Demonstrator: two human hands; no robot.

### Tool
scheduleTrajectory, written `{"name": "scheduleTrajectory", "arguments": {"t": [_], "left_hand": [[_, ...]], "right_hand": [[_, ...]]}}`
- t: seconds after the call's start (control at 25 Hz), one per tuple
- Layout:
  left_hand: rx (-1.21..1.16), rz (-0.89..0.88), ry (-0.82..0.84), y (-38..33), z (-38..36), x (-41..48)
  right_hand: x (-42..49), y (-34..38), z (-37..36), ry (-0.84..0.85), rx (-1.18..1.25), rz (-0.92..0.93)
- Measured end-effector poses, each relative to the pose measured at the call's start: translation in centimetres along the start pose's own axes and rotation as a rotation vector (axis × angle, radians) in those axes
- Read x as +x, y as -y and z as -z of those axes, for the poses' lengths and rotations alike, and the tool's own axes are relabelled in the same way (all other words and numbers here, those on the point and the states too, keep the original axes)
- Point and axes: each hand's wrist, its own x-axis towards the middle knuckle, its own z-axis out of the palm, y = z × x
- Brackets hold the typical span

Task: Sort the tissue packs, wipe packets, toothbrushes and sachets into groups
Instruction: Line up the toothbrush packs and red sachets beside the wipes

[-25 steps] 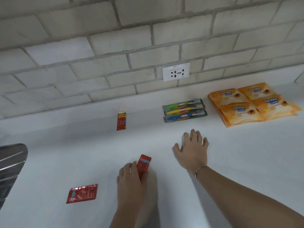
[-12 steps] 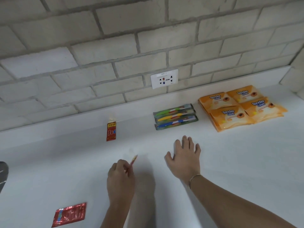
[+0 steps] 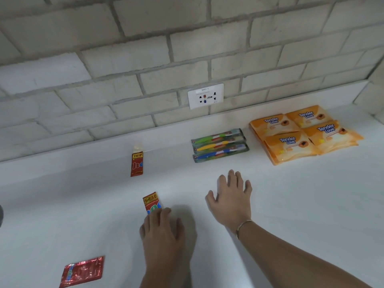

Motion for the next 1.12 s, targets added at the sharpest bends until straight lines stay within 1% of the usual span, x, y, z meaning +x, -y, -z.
{"name": "scheduleTrajectory", "arguments": {"t": [0.08,0.12,0.2,0.32,0.44,0.56,0.76,1.0,1.12], "left_hand": [[0.026,0.064,0.046,1.1,-0.2,0.7],[0.027,0.052,0.063,1.4,-0.4,1.1],[0.049,-0.031,0.079,1.6,-0.8,2.2],[0.142,-0.112,0.109,1.6,-1.6,5.9],[0.223,-0.109,0.124,1.8,-2.6,10.4],[0.254,-0.095,0.105,2.6,-3.0,13.9],[0.236,-0.057,0.049,2.9,-3.4,16.0],[0.183,-0.019,0.053,3.0,-3.9,15.9],[0.155,0.01,0.007,3.2,-3.7,15.5]], "right_hand": [[-0.1,0.0,0.0,-0.001,0.0,-0.003],[-0.1,0.0,0.0,0.003,-0.003,-0.003],[-0.2,0.0,0.0,0.017,-0.003,-0.003],[-0.3,0.1,0.1,0.015,0.007,-0.002],[-0.3,0.1,0.1,0.023,0.017,0.0],[-0.3,0.2,0.2,0.041,0.016,0.002],[-0.1,-0.1,0.1,0.03,0.009,0.0],[0.2,-0.1,-0.2,0.024,-0.02,0.001],[0.2,-0.1,-0.2,0.022,-0.024,0.004]]}}
